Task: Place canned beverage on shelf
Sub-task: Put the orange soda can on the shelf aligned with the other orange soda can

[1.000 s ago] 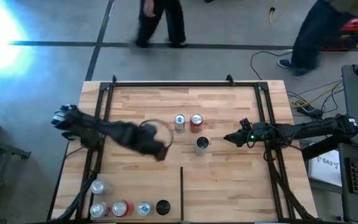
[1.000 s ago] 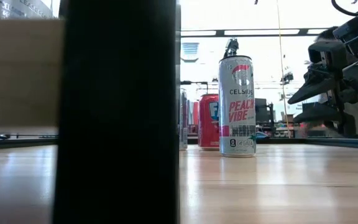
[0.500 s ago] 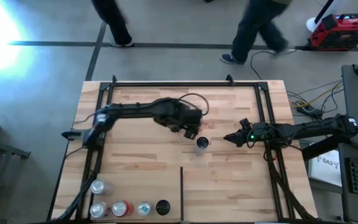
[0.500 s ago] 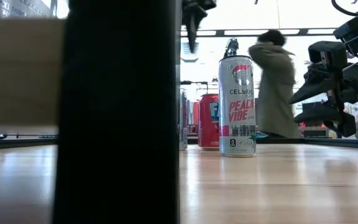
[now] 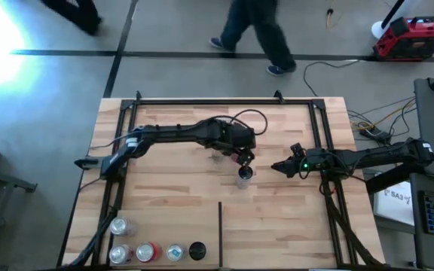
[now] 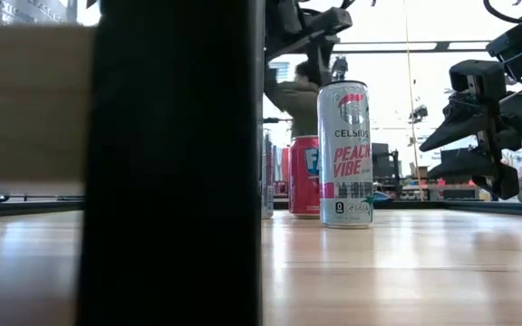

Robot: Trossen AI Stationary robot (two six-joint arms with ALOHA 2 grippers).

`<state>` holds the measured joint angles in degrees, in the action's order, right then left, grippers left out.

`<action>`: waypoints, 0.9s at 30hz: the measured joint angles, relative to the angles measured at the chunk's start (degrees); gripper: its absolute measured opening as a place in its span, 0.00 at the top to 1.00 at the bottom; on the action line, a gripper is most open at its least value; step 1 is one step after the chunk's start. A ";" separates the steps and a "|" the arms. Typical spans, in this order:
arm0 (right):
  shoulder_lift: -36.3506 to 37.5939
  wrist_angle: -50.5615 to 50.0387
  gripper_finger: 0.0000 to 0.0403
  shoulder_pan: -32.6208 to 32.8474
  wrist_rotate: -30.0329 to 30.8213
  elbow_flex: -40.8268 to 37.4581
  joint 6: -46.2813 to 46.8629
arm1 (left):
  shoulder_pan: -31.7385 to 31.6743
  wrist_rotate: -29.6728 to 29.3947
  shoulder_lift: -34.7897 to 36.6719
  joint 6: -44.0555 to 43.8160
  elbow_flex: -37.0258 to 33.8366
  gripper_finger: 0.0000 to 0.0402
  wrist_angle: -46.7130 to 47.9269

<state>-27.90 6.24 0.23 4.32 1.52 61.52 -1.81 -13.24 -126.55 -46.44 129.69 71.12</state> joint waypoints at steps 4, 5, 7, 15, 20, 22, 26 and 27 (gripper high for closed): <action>0.00 0.02 0.55 0.02 0.22 0.00 -0.04 | -0.61 -2.38 -0.35 7.00 0.00 0.19 -4.27; 0.00 0.00 0.55 0.01 0.20 0.00 -0.03 | -0.85 -2.58 -0.61 8.13 0.00 0.19 -5.09; 0.00 0.03 0.55 0.01 0.19 0.00 -0.02 | -1.54 -2.75 -1.00 9.83 0.02 0.19 -5.58; 0.00 0.02 0.55 0.01 0.22 0.00 -0.02 | -4.79 -1.43 -5.13 13.36 0.00 0.19 -7.13; 0.00 0.02 0.55 0.00 0.22 0.00 -0.02 | -5.57 -0.55 -6.18 15.49 -0.03 0.19 -7.93; 0.00 0.02 0.55 0.02 0.22 0.00 -0.04 | -5.70 0.75 -6.18 14.75 0.00 0.19 -6.98; 0.00 0.02 0.55 0.01 0.22 0.00 -0.02 | -5.72 0.81 -6.29 13.90 -0.10 0.19 -6.05; 0.00 0.02 0.55 0.00 0.22 0.00 -0.02 | -5.72 0.80 -6.29 13.93 -0.11 0.19 -6.03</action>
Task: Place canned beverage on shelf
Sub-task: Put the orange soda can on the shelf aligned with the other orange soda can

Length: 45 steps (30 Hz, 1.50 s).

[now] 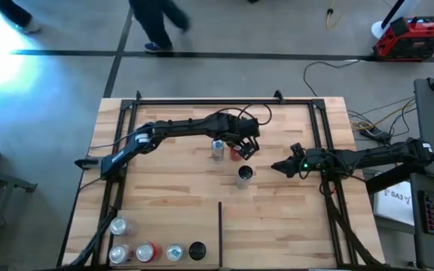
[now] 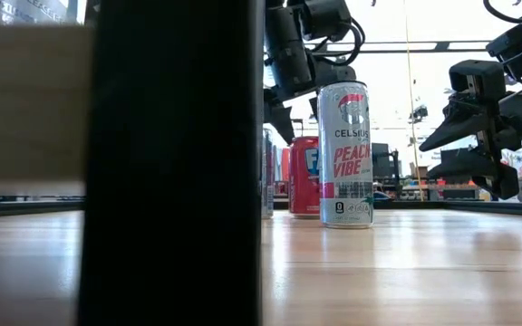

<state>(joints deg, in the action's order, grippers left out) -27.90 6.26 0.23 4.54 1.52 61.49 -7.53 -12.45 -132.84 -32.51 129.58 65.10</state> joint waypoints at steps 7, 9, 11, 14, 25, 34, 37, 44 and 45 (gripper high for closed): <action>0.00 0.00 0.55 0.01 0.00 0.00 0.00 | 0.02 1.15 -0.65 0.28 -0.31 0.26 0.46; 0.01 0.00 0.55 0.01 0.00 0.00 0.01 | 0.04 1.80 -1.13 0.24 -0.21 0.30 0.71; 0.00 0.00 0.55 0.01 -0.01 0.00 0.00 | 0.07 2.27 -1.48 0.13 0.04 0.35 0.88; 0.00 0.00 0.55 0.00 0.00 0.00 0.00 | 0.07 2.38 -1.64 0.16 0.04 0.39 0.89; 0.00 0.00 0.55 0.00 -0.02 0.00 0.02 | -0.46 2.80 -1.77 2.50 0.98 0.40 1.66; 0.00 0.00 0.55 0.00 0.00 0.00 0.00 | -1.05 3.92 -1.92 1.68 1.99 0.40 2.70; 0.00 0.00 0.55 0.02 0.00 0.00 0.00 | -0.83 3.83 -1.92 0.27 1.95 0.40 3.43; 0.00 0.00 0.55 0.02 -0.02 0.00 0.00 | -0.83 4.05 -1.92 0.02 2.71 0.28 4.48; 0.00 -0.01 0.55 0.00 0.00 0.00 0.02 | -0.79 4.29 -1.92 -0.02 2.71 0.25 4.48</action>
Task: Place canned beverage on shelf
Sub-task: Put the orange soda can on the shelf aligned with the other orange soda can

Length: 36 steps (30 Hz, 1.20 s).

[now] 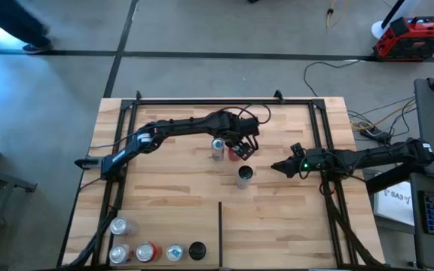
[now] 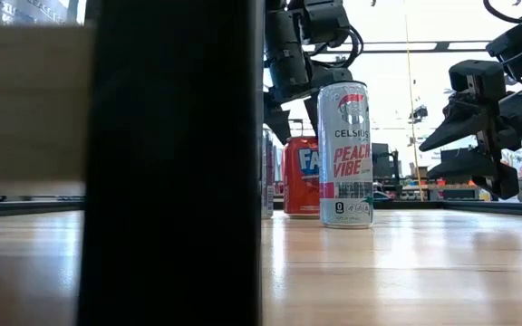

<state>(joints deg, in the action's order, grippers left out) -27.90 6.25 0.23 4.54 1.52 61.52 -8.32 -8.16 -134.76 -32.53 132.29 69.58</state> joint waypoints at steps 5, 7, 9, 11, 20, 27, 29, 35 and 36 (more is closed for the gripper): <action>0.00 0.00 0.55 0.01 -0.01 0.00 -0.02 | 0.02 2.46 -0.24 -0.13 -0.65 0.15 0.20; 0.02 0.01 0.55 0.02 -0.02 0.00 0.00 | 0.00 3.05 -0.32 -0.22 -0.78 0.13 -0.06; 0.00 0.01 0.55 0.00 -0.01 0.00 -0.02 | 0.00 3.06 -0.76 -0.37 -0.83 0.12 -0.32; 0.00 -0.01 0.55 0.02 0.00 0.00 -0.02 | 0.00 3.06 -1.29 -0.37 -0.86 0.12 -0.57; 0.00 0.01 0.55 0.00 0.00 0.00 0.00 | 0.02 2.96 -2.03 0.08 -0.87 0.29 0.32; 0.01 0.01 0.55 0.00 -0.01 0.00 -0.02 | -0.04 3.12 -1.93 0.31 -0.87 0.30 0.41; 0.01 -0.01 0.55 0.01 -0.02 0.00 0.00 | -0.30 3.07 -1.81 0.61 -0.58 0.30 0.82; 0.01 0.03 0.55 0.02 -0.02 0.00 -0.01 | -3.08 1.60 -0.19 3.51 2.36 0.30 1.93; 0.00 -0.06 0.55 0.02 0.00 0.00 0.00 | -3.91 1.48 0.05 3.67 2.49 0.30 2.61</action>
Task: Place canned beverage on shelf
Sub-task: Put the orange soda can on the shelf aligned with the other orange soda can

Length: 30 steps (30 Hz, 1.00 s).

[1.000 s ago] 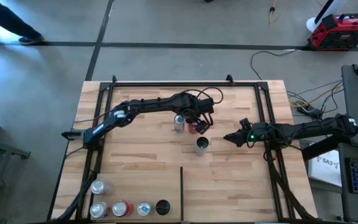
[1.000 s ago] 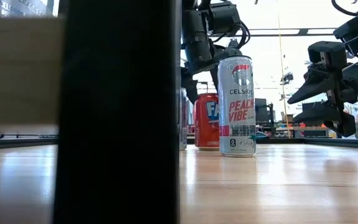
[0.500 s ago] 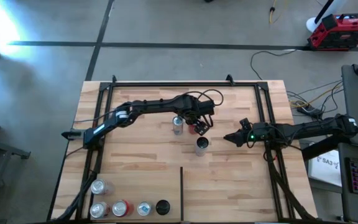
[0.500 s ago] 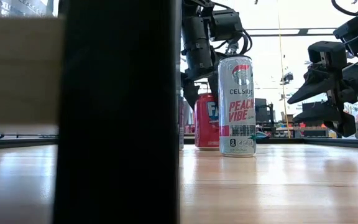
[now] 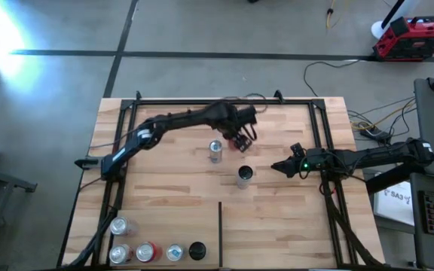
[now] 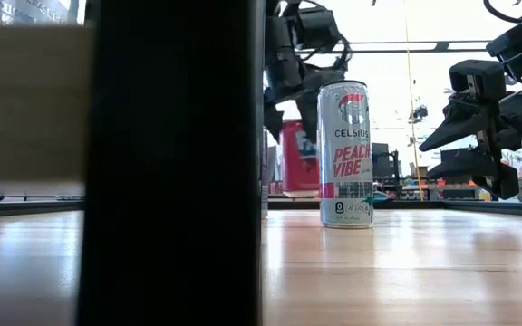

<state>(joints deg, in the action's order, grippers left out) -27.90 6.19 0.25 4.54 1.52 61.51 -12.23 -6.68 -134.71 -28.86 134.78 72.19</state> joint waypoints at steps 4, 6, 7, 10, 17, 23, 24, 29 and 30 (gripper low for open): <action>0.00 0.07 0.55 -0.02 -0.02 0.00 -0.01 | -3.41 0.03 0.74 0.11 0.07 0.30 1.37; 0.02 0.07 0.55 -0.02 0.00 0.00 -0.01 | -5.17 1.81 1.21 0.01 0.07 0.30 3.96; 0.02 0.04 0.55 -0.02 -0.01 0.00 0.01 | -6.08 2.68 1.44 -0.11 0.07 0.30 5.28; 0.00 0.03 0.55 -0.02 0.00 0.00 -0.04 | -8.35 3.93 1.59 -0.20 0.17 0.30 9.72; 0.00 0.05 0.55 0.00 0.00 0.00 -0.02 | -10.97 4.23 2.58 -1.17 0.09 0.30 17.64; 0.02 0.06 0.55 -0.01 -0.02 0.00 -0.02 | -11.06 4.42 5.91 -4.77 -1.66 0.30 17.95; 0.01 0.06 0.55 -0.02 -0.01 0.00 -0.02 | -11.06 4.42 6.81 -5.49 -2.22 0.30 17.84; 0.00 0.07 0.55 -0.02 0.00 0.00 -0.02 | -10.94 4.48 13.96 -9.88 -11.37 0.30 17.82; 0.00 0.05 0.55 0.00 0.00 0.00 -0.02 | -10.74 4.59 15.82 -10.87 -14.13 0.30 17.49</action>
<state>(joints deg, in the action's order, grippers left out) -27.90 6.24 0.25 4.54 1.52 61.49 -22.97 -2.09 -118.90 -39.73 120.65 89.68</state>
